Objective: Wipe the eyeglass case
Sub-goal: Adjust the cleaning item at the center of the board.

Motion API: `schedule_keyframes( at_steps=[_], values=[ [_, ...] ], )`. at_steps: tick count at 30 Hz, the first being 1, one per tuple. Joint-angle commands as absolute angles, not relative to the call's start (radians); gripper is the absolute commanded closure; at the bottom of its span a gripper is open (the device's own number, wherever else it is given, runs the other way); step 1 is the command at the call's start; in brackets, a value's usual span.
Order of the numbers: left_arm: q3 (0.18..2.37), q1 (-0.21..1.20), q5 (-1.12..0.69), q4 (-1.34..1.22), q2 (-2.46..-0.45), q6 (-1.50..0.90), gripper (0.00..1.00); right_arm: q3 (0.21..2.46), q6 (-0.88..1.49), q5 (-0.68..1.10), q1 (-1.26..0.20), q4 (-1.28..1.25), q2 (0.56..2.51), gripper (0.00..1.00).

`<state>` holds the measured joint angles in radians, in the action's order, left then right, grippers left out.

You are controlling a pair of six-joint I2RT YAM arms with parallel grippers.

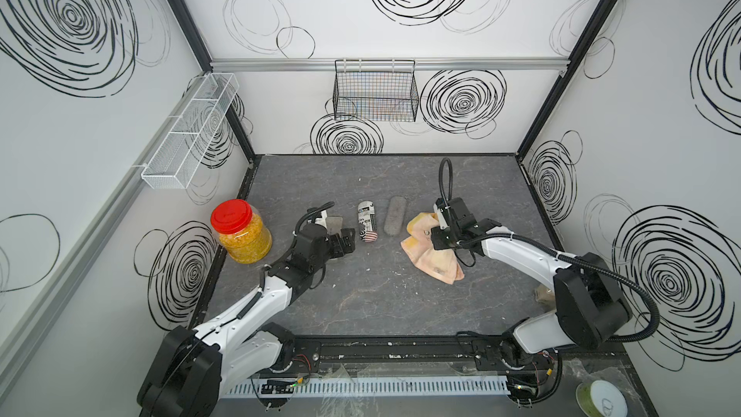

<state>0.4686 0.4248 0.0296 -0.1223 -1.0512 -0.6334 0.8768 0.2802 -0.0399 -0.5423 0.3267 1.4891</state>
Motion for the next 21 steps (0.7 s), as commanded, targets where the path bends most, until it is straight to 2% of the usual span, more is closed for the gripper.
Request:
schedule_keyframes(
  at_steps=[1, 6, 11, 17, 21],
  values=[
    [0.459, 0.430, 0.022, -0.188, -1.064, -0.644, 0.01, 0.888, 0.300, -0.069, -0.575, 0.341, 1.508, 0.73],
    [0.461, 0.430, 0.024, -0.188, -1.059, -0.641, 0.01, 0.927, 0.351, -0.323, -0.620, 0.413, 1.497, 0.78],
    [0.459, 0.423, 0.022, -0.191, -1.066, -0.632, 0.00, 0.963, 0.374, -0.525, -0.620, 0.527, 1.443, 0.79],
    [0.456, 0.425, 0.010, -0.229, -1.096, -0.644, 0.00, 0.996, 0.318, -0.524, -0.639, 0.556, 1.438, 0.78],
    [0.454, 0.425, 0.005, -0.241, -1.098, -0.649, 0.00, 1.012, 0.275, -0.404, -0.657, 0.520, 1.517, 0.77]
  ],
)
